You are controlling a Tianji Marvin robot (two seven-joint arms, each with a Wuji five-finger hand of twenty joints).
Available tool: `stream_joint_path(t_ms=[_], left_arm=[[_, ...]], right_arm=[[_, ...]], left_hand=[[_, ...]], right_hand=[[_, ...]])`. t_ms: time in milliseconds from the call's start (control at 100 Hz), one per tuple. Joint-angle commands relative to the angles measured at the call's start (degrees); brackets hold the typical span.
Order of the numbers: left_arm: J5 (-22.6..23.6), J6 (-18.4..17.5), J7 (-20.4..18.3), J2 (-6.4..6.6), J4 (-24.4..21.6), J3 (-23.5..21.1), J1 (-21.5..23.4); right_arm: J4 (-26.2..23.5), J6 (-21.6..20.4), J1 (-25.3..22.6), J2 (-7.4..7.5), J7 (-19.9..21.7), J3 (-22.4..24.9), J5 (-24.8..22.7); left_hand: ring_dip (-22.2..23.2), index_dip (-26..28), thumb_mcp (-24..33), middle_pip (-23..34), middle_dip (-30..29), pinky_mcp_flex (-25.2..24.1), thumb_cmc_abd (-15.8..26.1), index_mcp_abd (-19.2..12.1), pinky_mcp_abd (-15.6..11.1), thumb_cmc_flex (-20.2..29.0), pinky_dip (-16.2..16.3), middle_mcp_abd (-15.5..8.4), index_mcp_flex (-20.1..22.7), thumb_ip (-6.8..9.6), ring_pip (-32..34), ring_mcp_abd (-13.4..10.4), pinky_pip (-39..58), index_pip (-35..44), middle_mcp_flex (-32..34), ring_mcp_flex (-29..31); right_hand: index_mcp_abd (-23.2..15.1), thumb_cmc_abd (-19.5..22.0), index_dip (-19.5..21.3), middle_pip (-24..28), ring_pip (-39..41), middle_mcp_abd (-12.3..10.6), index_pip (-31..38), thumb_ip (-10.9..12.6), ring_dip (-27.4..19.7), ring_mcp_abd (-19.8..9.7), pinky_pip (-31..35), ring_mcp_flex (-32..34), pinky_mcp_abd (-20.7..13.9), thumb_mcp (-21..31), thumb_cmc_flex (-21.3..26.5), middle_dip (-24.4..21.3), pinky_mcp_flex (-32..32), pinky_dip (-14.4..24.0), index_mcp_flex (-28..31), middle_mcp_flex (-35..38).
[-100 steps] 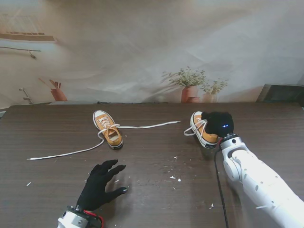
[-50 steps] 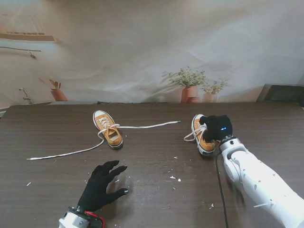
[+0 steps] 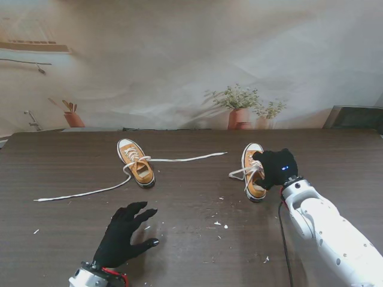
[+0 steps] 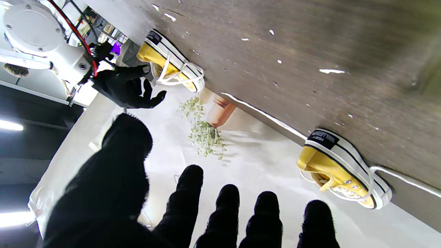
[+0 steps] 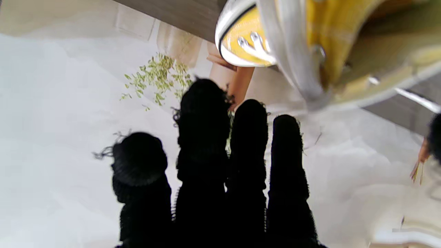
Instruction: Tie the shoelaces into a bow on the shoes
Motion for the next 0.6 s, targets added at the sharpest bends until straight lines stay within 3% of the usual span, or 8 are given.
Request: stream_joint_path(t_ms=[0,40,140,190,210,230,330,590], left_arm=[[0.44,0.87,-0.49,0.12,-1.13,-0.40,0.64],[0.37,1.46,-0.54,0.09,-1.50,-0.60,0.95],[-0.12,3.14,-0.99,0.03,-2.86,-0.99,2.15],[0.45,3.97,-0.87,0.09,-3.44,-1.19,2.70],[0.78,4.37,-0.78,0.11,-3.67,-1.26,2.91],[1.09,4.76,-0.71,0.15,-3.90,-1.34,3.13],[1.79,6.22,-1.00,0.27,-5.00,-1.66,4.09],[1.48,8.53,-2.89,0.39,-7.08,-2.48,5.90]], right_arm=[[-3.23,-1.24,-2.86,0.03,0.78,1.21,0.82],[-6.31,-2.83,-5.14,-0.32,2.71,2.98,1.70],[-14.50,-4.00,-11.37,-0.91,8.20,6.44,3.29],[-18.13,-4.10,-14.30,-1.28,10.28,7.59,4.68],[-19.66,-4.02,-15.52,-1.43,11.05,7.95,5.29],[-21.09,-3.89,-16.69,-1.59,11.84,8.27,5.95],[-27.71,-2.79,-22.65,-2.10,14.26,9.37,7.87],[-38.06,-0.58,-34.28,-2.72,16.42,9.08,11.38]], left_hand=[[1.42,0.63,-1.47,0.50,0.48,-0.48,1.80,0.24,0.83,0.01,1.09,-0.50,0.38,0.78,-0.07,0.16,-0.11,-0.04,-0.26,0.42],[1.46,0.67,-1.56,0.66,0.53,-0.20,1.77,0.26,0.88,-0.06,1.15,-0.48,0.65,0.76,0.08,0.22,0.02,0.07,0.17,0.79],[1.60,0.72,-2.00,1.01,0.64,0.79,1.63,0.44,1.46,-0.44,1.46,-0.33,1.21,0.73,0.38,0.66,0.59,0.22,1.36,1.74],[1.65,0.75,-2.27,1.13,0.68,1.08,1.58,0.43,1.58,-0.61,1.61,-0.27,1.49,0.74,0.45,0.76,0.79,0.28,1.78,2.05],[1.67,0.76,-2.35,1.17,0.69,1.14,1.60,0.44,1.58,-0.64,1.66,-0.25,1.60,0.76,0.46,0.77,0.84,0.31,1.93,2.12],[1.67,0.76,-2.41,1.15,0.68,1.17,1.69,0.45,1.62,-0.66,1.69,-0.25,1.66,0.78,0.44,0.81,0.87,0.31,1.93,2.12],[1.69,0.77,-2.88,1.17,0.68,1.36,1.96,0.54,1.67,-0.66,1.85,-0.12,1.84,0.84,0.39,0.88,1.00,0.26,2.15,2.20],[1.75,1.02,-4.52,1.38,0.73,1.63,3.48,0.97,1.20,-0.31,1.98,0.44,3.43,0.97,0.39,1.42,1.00,0.61,3.16,2.49]], right_hand=[[0.88,7.66,-2.08,-3.95,-3.63,2.73,-1.68,-0.09,-1.35,2.32,-2.87,-3.18,1.41,-5.08,-2.11,-2.21,-4.02,1.14,-3.87,-4.34],[0.67,11.13,-2.90,-9.01,-9.31,4.42,-2.39,0.50,-2.04,3.82,-7.00,-8.04,2.34,-7.93,-1.06,-5.49,-8.90,0.63,-5.76,-8.74],[-0.73,26.03,-4.38,-17.91,-26.60,6.21,-4.33,2.24,-3.81,5.99,-19.12,-21.18,1.83,-22.85,1.40,-13.38,-22.19,-3.34,-9.79,-19.40],[-1.44,32.33,-4.70,-21.21,-34.04,6.25,-5.55,2.78,-5.94,7.00,-23.94,-25.53,1.25,-32.24,3.73,-15.21,-26.90,-5.65,-10.76,-22.44],[-1.50,35.53,-4.74,-22.48,-36.75,6.32,-6.05,3.55,-6.77,7.40,-25.91,-27.03,0.85,-39.84,5.27,-15.77,-28.65,-6.81,-11.00,-23.26],[-1.46,35.58,-4.83,-23.43,-38.73,6.34,-6.40,4.01,-7.49,7.70,-27.57,-28.42,0.47,-42.72,4.65,-16.18,-30.15,-7.68,-11.18,-23.79],[-1.48,32.80,-5.40,-27.71,-47.15,6.10,-8.08,6.09,-10.68,7.80,-34.74,-34.34,-1.67,-40.37,1.59,-17.93,-36.27,-11.50,-11.99,-26.04],[-3.75,36.23,-5.97,-33.57,-57.44,3.93,-11.81,6.13,-15.97,3.54,-45.26,-41.02,-7.48,-40.26,0.11,-20.34,-42.57,-17.55,-13.55,-28.80]])
